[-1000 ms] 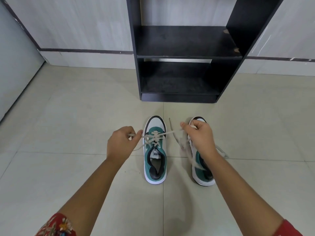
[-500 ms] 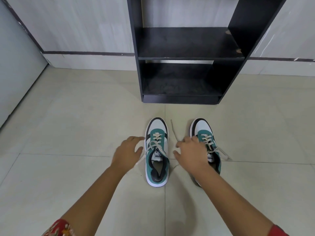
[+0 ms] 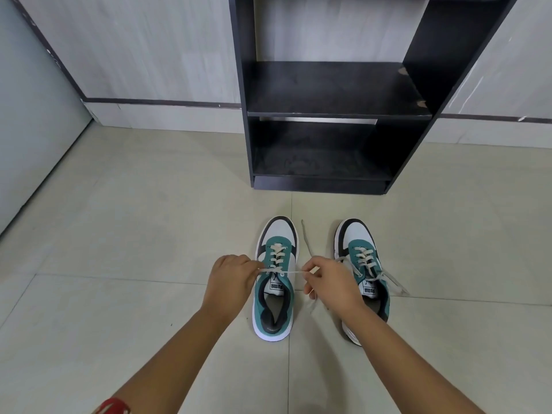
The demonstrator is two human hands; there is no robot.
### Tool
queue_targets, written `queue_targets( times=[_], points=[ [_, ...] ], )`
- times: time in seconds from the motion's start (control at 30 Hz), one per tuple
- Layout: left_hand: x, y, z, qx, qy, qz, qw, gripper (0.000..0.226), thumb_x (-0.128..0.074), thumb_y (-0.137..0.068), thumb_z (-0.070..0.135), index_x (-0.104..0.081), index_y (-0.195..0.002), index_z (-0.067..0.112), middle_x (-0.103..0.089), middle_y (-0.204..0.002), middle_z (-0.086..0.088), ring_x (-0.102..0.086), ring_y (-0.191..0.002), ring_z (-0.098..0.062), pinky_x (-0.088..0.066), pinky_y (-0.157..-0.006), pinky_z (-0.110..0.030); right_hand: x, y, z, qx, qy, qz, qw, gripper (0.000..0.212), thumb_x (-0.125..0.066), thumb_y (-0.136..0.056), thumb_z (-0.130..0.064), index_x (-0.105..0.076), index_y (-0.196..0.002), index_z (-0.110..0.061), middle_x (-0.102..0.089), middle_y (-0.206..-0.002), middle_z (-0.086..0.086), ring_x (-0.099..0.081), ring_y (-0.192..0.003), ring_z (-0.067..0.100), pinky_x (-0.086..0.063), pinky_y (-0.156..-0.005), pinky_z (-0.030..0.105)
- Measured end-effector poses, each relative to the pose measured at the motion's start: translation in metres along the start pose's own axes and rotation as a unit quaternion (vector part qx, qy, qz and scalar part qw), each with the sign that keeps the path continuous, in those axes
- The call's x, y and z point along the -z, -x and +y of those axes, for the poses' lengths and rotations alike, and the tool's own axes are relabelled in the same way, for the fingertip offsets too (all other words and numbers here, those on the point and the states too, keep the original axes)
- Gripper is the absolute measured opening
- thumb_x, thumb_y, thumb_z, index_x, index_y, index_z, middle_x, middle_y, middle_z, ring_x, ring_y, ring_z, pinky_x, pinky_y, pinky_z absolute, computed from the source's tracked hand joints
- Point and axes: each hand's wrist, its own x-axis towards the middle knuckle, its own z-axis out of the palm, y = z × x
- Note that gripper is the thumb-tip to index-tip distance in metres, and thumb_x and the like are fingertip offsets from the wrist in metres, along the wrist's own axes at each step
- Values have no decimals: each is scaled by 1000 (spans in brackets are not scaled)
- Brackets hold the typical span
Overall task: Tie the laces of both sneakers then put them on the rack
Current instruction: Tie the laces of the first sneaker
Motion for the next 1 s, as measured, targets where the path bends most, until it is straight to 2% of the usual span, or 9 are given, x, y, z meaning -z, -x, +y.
queue_targets(
  times=[0.13,0.37,0.53,0.63,0.77,0.8,0.87,0.93,1.0],
  points=[
    [1,0,-2,5,-75,4,997,9,-68,-82,24,-71,-82,32,-70,-75,12,-65,-70,-15,-49,-85,-38,3,-5,9,-14,69,3,998,18,-50,-91,-21,-66,-84,-24,-69,-60,-3,-62,-52,12,-54,-63,34],
    [-7,6,-10,39,-69,-20,997,11,-63,-87,27,-71,-83,33,-71,-79,13,-66,-67,-13,-45,-94,-43,7,-11,23,-46,18,-30,998,23,-49,-91,-13,-68,-78,-16,-61,-44,-5,-54,-34,4,-47,-51,24],
    [-9,4,-6,97,-32,-46,994,20,-49,-94,32,-69,-94,31,-70,-90,13,-65,-81,-11,-23,-111,-42,8,-8,23,-45,5,-62,997,22,-49,-91,-13,-66,-77,-15,-63,-47,-5,-57,-39,5,-49,-55,26],
    [-3,3,-4,138,36,-87,986,21,-40,-96,31,-61,-91,29,-67,-92,13,-61,-87,-8,-5,-118,-45,11,-6,20,-25,0,-112,993,17,-52,-90,-15,-67,-85,-8,-71,-76,3,-60,-69,12,-46,-75,32],
    [5,0,6,207,176,-83,959,36,-27,-96,25,-59,-80,29,-65,-86,9,-57,-91,-4,10,-113,-46,11,-2,10,33,-193,-137,971,26,-49,-91,-6,-62,-69,-14,-61,-120,6,-55,-108,11,-36,-91,21],
    [7,-3,10,210,237,-80,945,39,-25,-93,26,-61,-79,31,-67,-89,9,-57,-92,-1,7,-113,-43,9,-2,6,48,-233,-145,961,30,-47,-91,-4,-60,-67,-15,-60,-125,4,-53,-115,8,-35,-97,20],
    [15,-8,19,217,396,-79,889,40,-27,-94,23,-67,-87,23,-70,-99,5,-60,-84,3,-21,-111,-39,2,-4,-1,71,-283,-164,942,32,-44,-94,-4,-57,-68,-15,-64,-126,2,-55,-118,8,-36,-100,18],
    [24,-14,27,230,506,-98,825,36,-29,-99,17,-63,-92,9,-71,-102,-3,-64,-72,-7,-47,-87,-27,-5,-6,-9,76,-318,-178,928,28,-42,-97,-9,-55,-74,-14,-70,-109,4,-63,-106,6,-42,-90,10],
    [30,-16,30,243,547,-110,793,30,-31,-99,18,-57,-88,8,-70,-92,-2,-59,-64,-13,-50,-68,-20,-11,-6,-15,85,-343,-166,921,23,-41,-99,-15,-56,-82,-14,-69,-94,6,-65,-95,9,-45,-89,14]
  ],
)
